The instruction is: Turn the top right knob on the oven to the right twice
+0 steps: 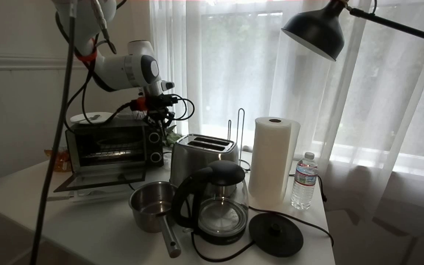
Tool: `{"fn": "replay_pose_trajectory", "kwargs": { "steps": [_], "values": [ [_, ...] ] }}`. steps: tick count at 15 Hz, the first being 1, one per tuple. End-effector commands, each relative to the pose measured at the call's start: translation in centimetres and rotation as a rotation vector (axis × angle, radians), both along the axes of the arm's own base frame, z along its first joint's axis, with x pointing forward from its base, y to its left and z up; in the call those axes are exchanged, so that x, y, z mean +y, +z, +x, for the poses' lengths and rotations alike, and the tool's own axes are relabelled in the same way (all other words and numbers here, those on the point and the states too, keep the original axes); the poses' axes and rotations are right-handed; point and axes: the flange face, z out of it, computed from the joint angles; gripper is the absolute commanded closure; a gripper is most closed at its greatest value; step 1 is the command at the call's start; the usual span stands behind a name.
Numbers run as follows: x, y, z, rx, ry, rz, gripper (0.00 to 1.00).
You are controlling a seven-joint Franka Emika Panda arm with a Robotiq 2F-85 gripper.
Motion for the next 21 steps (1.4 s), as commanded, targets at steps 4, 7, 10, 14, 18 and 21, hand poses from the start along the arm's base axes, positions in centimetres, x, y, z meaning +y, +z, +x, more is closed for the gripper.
{"fn": "replay_pose_trajectory", "kwargs": {
  "steps": [4,7,10,14,18,21],
  "values": [
    [-1.3,5.5,-2.5,0.089,-0.05,0.039,0.4],
    [-1.1,8.5,-4.2,0.117,-0.065,0.112,0.18],
    [-0.9,11.5,-6.5,0.142,-0.075,0.186,0.01],
    [-1.2,14.9,-9.5,0.116,-0.075,0.264,0.0],
    [-1.5,16.7,-12.4,0.086,-0.062,0.276,0.0],
    [-1.4,16.7,-13.6,0.083,-0.005,0.285,0.0]
  ]
}}
